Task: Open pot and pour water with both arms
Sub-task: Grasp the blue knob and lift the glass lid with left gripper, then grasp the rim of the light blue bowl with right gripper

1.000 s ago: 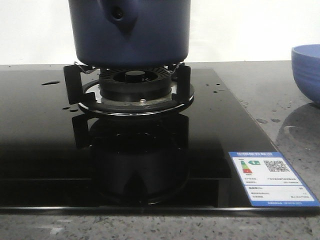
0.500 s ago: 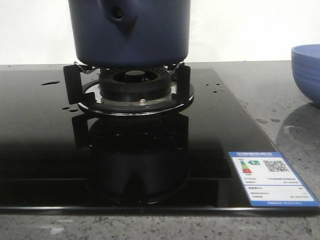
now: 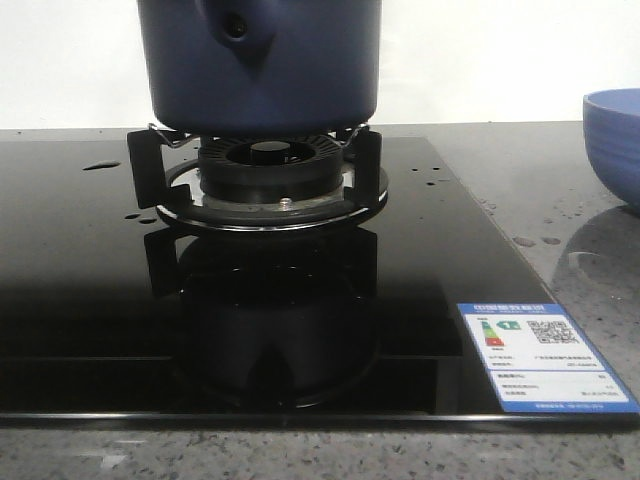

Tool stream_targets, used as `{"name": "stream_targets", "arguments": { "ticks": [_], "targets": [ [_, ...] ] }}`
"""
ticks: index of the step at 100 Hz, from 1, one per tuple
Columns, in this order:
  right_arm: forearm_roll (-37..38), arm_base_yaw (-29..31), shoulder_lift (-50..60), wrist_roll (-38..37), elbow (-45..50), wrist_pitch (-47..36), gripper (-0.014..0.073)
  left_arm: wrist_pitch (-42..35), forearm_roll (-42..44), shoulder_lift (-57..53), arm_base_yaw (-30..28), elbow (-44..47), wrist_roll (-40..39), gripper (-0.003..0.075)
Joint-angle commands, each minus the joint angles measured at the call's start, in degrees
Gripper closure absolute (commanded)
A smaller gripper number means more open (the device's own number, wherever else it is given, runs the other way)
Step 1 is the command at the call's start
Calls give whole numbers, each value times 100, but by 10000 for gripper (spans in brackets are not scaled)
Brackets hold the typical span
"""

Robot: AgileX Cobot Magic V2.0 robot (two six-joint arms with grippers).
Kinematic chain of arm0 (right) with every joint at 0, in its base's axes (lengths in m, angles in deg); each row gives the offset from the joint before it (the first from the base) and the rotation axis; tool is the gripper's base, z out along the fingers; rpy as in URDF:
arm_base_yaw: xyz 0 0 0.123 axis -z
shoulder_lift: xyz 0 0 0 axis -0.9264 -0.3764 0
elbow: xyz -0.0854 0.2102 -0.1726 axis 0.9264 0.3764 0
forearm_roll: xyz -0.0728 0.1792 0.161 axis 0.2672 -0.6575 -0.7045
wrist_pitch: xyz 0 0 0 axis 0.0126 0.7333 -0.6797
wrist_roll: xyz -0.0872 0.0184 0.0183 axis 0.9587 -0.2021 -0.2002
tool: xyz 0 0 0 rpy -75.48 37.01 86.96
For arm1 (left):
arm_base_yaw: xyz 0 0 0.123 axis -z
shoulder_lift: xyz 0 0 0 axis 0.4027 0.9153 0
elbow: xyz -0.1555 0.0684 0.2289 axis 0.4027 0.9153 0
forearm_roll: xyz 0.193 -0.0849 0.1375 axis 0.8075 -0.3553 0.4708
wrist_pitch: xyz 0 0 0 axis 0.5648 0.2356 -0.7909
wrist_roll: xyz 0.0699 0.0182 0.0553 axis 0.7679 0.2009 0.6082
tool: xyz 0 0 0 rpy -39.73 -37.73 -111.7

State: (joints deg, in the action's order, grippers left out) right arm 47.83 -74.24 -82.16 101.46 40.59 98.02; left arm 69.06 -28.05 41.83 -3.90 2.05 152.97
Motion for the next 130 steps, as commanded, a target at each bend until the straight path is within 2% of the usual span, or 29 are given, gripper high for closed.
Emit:
{"name": "stream_targets", "arguments": {
  "ticks": [1,37,56,75,101,121,130],
  "targets": [
    [-23,-15,-43,74,-202,-298,97,140,-353,-198,28,-200,-33,375],
    [320,-15,-140,64,-216,-298,97,323,-353,-353,-323,-683,-228,370],
    [695,28,-556,-357,-464,-251,97,365,-353,-546,-732,-696,-301,370],
    [1237,507,-1231,-778,-1168,228,97,434,-353,-760,-1183,-696,-442,370],
    [1411,1486,-2533,-1013,-2101,1178,97,519,-302,-923,-1769,-696,-691,367],
    [2039,1748,-3314,-1106,-2281,1400,97,693,-294,-970,-2094,-696,-718,325],
    [2084,1813,-3614,-1109,-2281,1422,97,751,-281,-970,-2191,-696,-818,325]
  ]
}}
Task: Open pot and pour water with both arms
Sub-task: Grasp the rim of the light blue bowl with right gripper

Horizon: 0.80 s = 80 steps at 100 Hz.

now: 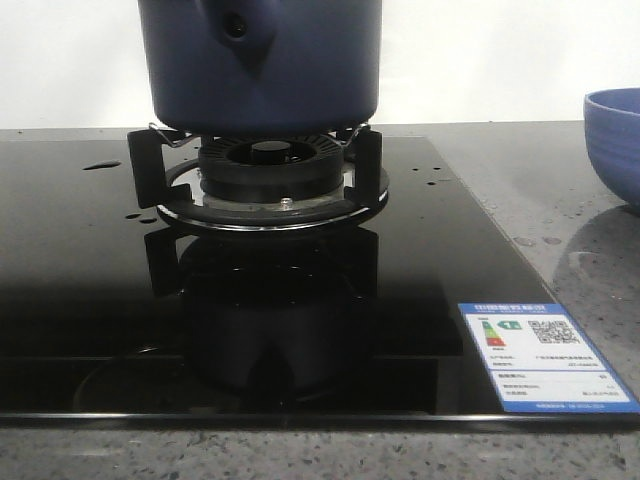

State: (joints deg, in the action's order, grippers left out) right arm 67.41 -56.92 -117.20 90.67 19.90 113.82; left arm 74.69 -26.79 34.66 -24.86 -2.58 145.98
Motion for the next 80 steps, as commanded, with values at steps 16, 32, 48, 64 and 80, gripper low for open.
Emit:
{"name": "stream_targets", "arguments": {
  "ticks": [16,32,48,64,80],
  "targets": [
    [140,194,-577,-30,-213,-158,121,177,-259,-253,-133,-233,-118,325],
    [45,194,-881,-30,-213,-195,361,177,-119,-253,-133,-233,-118,325],
    [16,194,-887,-30,-213,-219,666,117,-115,-253,-133,-233,-118,326],
    [-454,194,-875,64,-370,-58,666,-127,-115,-253,-133,-233,-118,330],
    [-1126,182,-875,308,-882,273,655,-362,-115,-253,-133,-233,-118,330]
  ]
}}
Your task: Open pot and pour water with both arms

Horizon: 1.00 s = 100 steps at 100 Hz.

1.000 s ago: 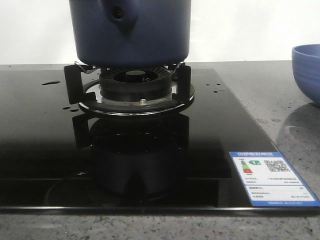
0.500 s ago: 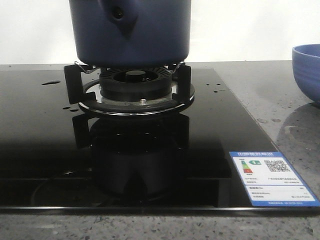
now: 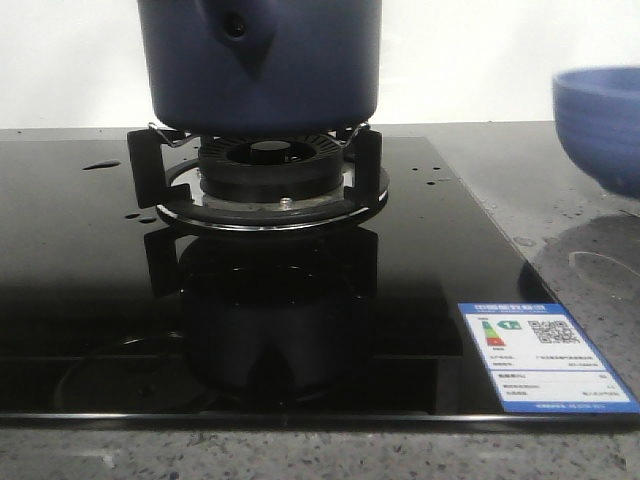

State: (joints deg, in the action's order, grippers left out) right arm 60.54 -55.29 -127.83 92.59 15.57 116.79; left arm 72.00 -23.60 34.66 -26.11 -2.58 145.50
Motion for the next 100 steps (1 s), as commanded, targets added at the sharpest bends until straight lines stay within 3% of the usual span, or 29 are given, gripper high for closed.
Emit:
{"name": "stream_targets", "arguments": {
  "ticks": [1,30,59,100],
  "targets": [
    [-454,19,187,116,-474,-8,655,-110,-434,-253,-7,-233,-71,330],
    [-607,-297,165,143,-1591,639,655,-332,-434,-253,-7,-233,-71,330],
    [-607,-1276,27,-25,-2559,789,648,-559,-434,-232,-7,-233,-71,330],
    [-611,-2571,-1244,-204,-4408,834,648,-780,-434,-232,-7,-233,-71,330]
  ]
}}
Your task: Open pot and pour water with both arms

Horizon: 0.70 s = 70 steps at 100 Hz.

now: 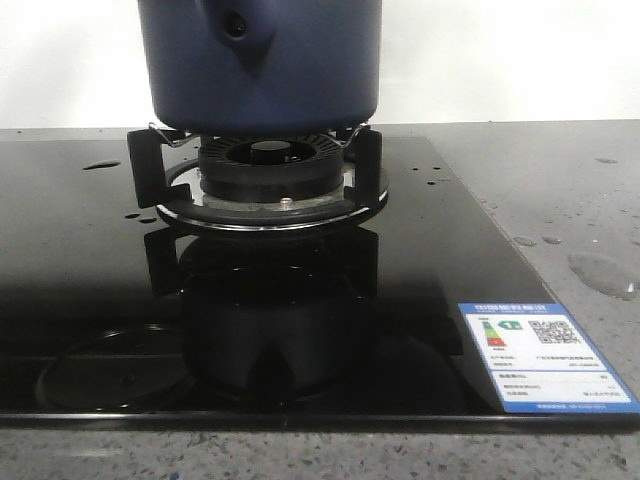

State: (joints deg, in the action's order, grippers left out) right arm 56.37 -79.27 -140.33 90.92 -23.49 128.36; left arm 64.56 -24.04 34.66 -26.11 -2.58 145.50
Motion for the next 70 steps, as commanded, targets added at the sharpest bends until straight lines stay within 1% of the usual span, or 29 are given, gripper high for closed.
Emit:
{"name": "stream_targets", "arguments": {
  "ticks": [1,22,39,55,70],
  "targets": [
    [-194,-206,-17,-37,-561,-324,648,-36,-390,-232,-7,-233,-71,330],
    [-240,-557,-604,-37,-1321,-657,648,-108,-390,-232,-7,-233,-71,330],
    [-394,-666,-794,-9,-1441,-1281,648,-145,-390,-232,-7,-233,-71,330],
    [-507,-725,-816,306,-1406,-1929,648,-145,-390,-232,-7,-233,-71,330],
    [-586,-851,-816,933,-1387,-2539,648,-145,-390,-232,-7,-233,-71,330]
  ]
}}
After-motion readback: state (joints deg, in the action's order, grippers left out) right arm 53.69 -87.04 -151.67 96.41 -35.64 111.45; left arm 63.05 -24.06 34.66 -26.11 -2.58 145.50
